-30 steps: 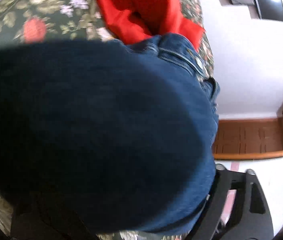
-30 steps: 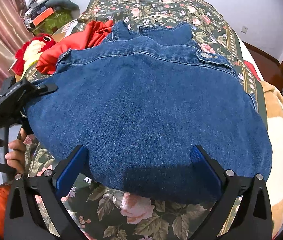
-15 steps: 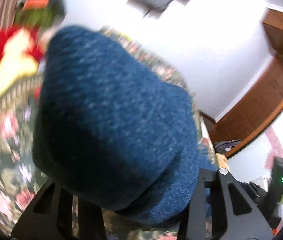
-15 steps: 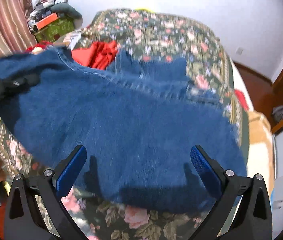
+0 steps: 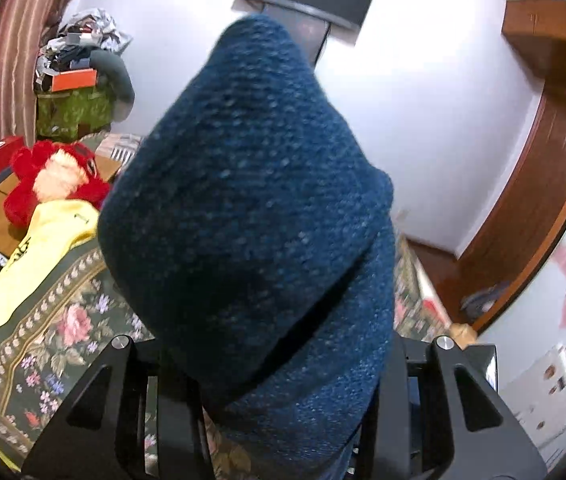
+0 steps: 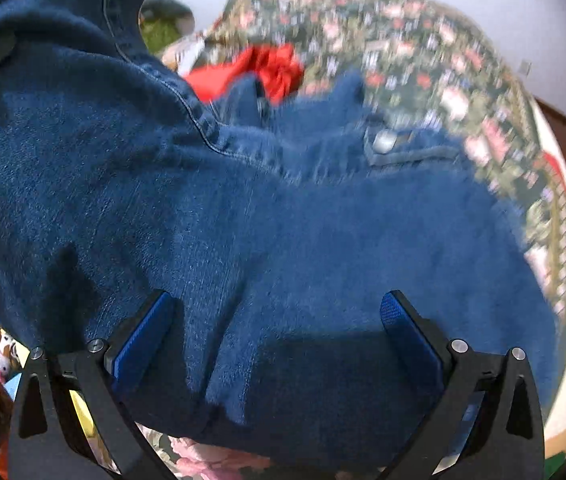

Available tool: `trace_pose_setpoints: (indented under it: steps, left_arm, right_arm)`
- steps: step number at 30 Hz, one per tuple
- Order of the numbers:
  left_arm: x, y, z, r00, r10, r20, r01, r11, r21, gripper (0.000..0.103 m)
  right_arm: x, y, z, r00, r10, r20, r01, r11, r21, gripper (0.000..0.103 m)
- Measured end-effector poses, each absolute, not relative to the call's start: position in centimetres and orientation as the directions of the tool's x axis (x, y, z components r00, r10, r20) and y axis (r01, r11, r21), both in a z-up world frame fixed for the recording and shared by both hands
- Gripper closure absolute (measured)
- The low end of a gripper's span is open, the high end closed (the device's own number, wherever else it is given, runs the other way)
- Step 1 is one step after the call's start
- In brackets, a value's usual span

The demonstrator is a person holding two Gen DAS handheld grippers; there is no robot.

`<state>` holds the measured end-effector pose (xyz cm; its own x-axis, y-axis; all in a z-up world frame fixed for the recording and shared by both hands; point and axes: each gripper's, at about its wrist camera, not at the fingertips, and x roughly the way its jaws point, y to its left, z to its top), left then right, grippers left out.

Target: Fold large clothes

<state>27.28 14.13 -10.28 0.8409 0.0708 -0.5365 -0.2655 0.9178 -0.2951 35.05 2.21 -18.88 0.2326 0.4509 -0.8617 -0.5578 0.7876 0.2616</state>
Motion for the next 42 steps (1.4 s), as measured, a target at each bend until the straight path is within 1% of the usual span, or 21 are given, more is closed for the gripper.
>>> trace_pose_setpoints:
  steps: [3,7,10,14,16,20,21,22,23,26,27,29,32,33,35,36,37,38,39,41,42]
  left_arm:
    - [27.8,13.0,-11.0,0.828,0.082,-0.555,-0.270,0.925,-0.267,0.064]
    - [29.1,11.3,-10.3,0.830,0.058,-0.554,-0.236,0.938,-0.254,0.064]
    - [30.2,9.0,-9.6,0.841,0.013,-0.540,-0.170,0.956,-0.241,0.064]
    - [31.9,5.2,-9.6,0.835,-0.076,-0.546,-0.064,0.970,-0.233,0.066]
    - [33.1,2.7,-10.6,0.809,-0.157,-0.567,0.004,0.965,-0.261,0.067]
    - [35.8,-0.9,-15.3,0.666,-0.344,-0.662,0.102,0.921,-0.377,0.067]
    - [36.5,-1.8,-17.3,0.605,-0.369,-0.706,0.105,0.916,-0.388,0.067]
    - [36.9,-2.6,-18.8,0.562,-0.357,-0.746,0.103,0.925,-0.365,0.067]
    - [36.9,-3.8,-20.2,0.536,-0.320,-0.781,0.119,0.945,-0.305,0.067]
    - [35.6,-6.0,-20.3,0.567,-0.210,-0.796,0.200,0.973,-0.115,0.065]
    - [35.2,-6.7,-20.2,0.568,-0.195,-0.800,0.208,0.974,-0.090,0.065]
    - [35.3,-6.1,-20.1,0.553,-0.193,-0.810,0.214,0.973,-0.086,0.062]
    - [35.4,-3.7,-19.1,0.508,-0.274,-0.817,0.216,0.958,-0.188,0.055]
    - [34.9,-2.9,-18.5,0.495,-0.318,-0.809,0.217,0.946,-0.239,0.051]
    - [33.9,-2.2,-16.8,0.487,-0.414,-0.769,0.221,0.910,-0.350,0.049]
    - [33.8,-0.9,-15.9,0.491,-0.456,-0.742,0.216,0.889,-0.403,0.046]
    - [33.3,-0.4,-15.0,0.502,-0.477,-0.722,0.215,0.877,-0.430,0.044]
    - [32.8,0.8,-14.0,0.530,-0.488,-0.694,0.210,0.868,-0.450,0.042]
    - [31.6,0.7,-13.2,0.552,-0.482,-0.680,0.203,0.869,-0.452,0.037]
    - [30.7,2.6,-11.7,0.614,-0.436,-0.658,0.165,0.886,-0.434,0.031]
    - [30.3,3.5,-11.0,0.648,-0.395,-0.651,0.140,0.902,-0.408,0.026]
  right_arm:
    - [35.1,2.3,-19.7,0.196,0.453,-0.870,-0.567,0.776,0.276,0.000]
    - [35.0,0.7,-18.6,0.171,0.499,-0.850,-0.597,0.738,0.314,0.000]
    - [34.8,-2.3,-17.3,0.227,0.517,-0.825,-0.572,0.757,0.317,0.000]
    - [34.7,-7.4,-15.6,0.364,0.483,-0.797,-0.488,0.827,0.278,0.000]
    - [34.7,-10.1,-15.2,0.415,0.449,-0.792,-0.434,0.862,0.262,0.000]
    - [34.8,-14.2,-15.5,0.460,0.376,-0.804,-0.374,0.904,0.208,0.000]
    - [34.7,-15.5,-15.9,0.463,0.350,-0.815,-0.349,0.916,0.195,0.000]
    - [34.6,-16.3,-16.3,0.459,0.337,-0.822,-0.332,0.923,0.193,0.000]
    - [34.6,-17.2,-16.8,0.450,0.327,-0.831,-0.314,0.929,0.195,0.000]
    - [34.0,-19.7,-18.0,0.421,0.310,-0.852,-0.254,0.942,0.217,0.000]
    - [33.8,-20.3,-18.2,0.415,0.312,-0.855,-0.239,0.944,0.229,0.000]
    - [33.7,-21.4,-18.4,0.405,0.322,-0.856,-0.211,0.944,0.255,0.000]
    - [33.4,-21.7,-17.6,0.420,0.338,-0.842,-0.195,0.940,0.280,0.000]
    - [33.1,-22.0,-17.2,0.430,0.342,-0.836,-0.195,0.939,0.283,0.000]
    - [32.8,-21.8,-16.3,0.456,0.351,-0.818,-0.201,0.936,0.289,0.000]
    - [32.8,-21.5,-15.6,0.470,0.361,-0.806,-0.210,0.932,0.295,0.000]
    - [33.0,-21.0,-15.0,0.481,0.369,-0.795,-0.220,0.929,0.298,0.000]
    - [32.9,-20.6,-14.2,0.497,0.380,-0.780,-0.235,0.924,0.301,0.000]
    - [32.7,-20.2,-13.5,0.513,0.391,-0.764,-0.249,0.920,0.303,0.000]
    - [33.0,-19.5,-12.5,0.527,0.421,-0.738,-0.280,0.906,0.317,0.000]
    - [33.2,-18.9,-12.1,0.525,0.452,-0.721,-0.302,0.891,0.339,0.000]
